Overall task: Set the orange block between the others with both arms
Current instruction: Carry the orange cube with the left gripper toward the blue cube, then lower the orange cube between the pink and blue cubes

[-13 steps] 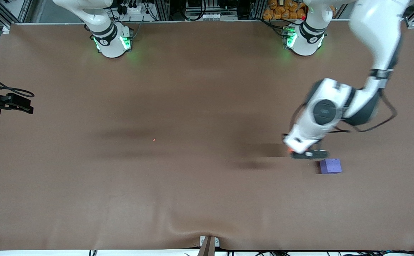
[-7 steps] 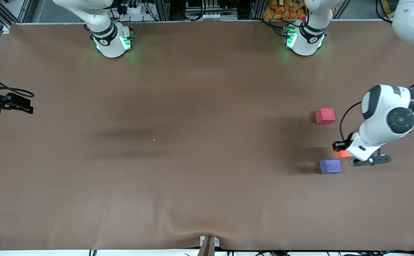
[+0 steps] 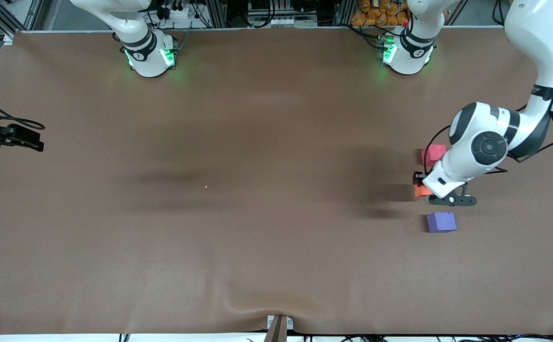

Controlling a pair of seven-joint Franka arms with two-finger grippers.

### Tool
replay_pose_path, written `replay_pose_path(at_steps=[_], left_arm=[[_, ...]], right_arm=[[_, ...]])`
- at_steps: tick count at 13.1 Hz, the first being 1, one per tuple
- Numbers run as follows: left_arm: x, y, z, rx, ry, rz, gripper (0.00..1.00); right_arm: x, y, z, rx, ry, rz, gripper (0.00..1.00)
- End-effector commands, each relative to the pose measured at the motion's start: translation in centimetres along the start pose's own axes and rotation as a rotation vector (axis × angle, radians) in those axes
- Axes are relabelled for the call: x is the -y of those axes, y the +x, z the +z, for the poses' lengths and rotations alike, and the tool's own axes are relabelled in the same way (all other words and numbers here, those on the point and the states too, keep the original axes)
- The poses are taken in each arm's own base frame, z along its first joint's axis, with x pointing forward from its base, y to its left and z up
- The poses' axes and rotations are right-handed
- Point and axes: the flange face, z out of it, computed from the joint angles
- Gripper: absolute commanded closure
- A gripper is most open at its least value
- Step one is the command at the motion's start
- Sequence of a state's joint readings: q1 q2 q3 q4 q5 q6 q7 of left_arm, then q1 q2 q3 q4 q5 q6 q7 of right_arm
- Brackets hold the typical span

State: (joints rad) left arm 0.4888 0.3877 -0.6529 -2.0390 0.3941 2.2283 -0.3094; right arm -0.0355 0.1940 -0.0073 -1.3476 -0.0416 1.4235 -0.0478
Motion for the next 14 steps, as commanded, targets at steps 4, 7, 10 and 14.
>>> replay_pose_path(at_steps=[4,7,10,14], left_arm=[[5.7,-1.0,0.8,0.009,-0.017,-0.007,1.00],[6.5,-1.0,1.5,0.020,-0.029,-0.021,1.00],[6.7,-0.8,2.8,0.032,-0.054,-0.022,1.00],[6.9,-0.1,4.7,0.016,-0.094,-0.019,1.00]], right_arm=[[0.1,-1.3,-0.8,0.041,0.053,0.033,0.00],[-0.7,-1.6,-0.7,0.062,0.096,0.070,0.00],[-0.6,-1.6,-0.7,0.064,0.096,0.067,0.00],[-0.7,-1.7,-0.7,0.063,0.092,0.054,0.00]])
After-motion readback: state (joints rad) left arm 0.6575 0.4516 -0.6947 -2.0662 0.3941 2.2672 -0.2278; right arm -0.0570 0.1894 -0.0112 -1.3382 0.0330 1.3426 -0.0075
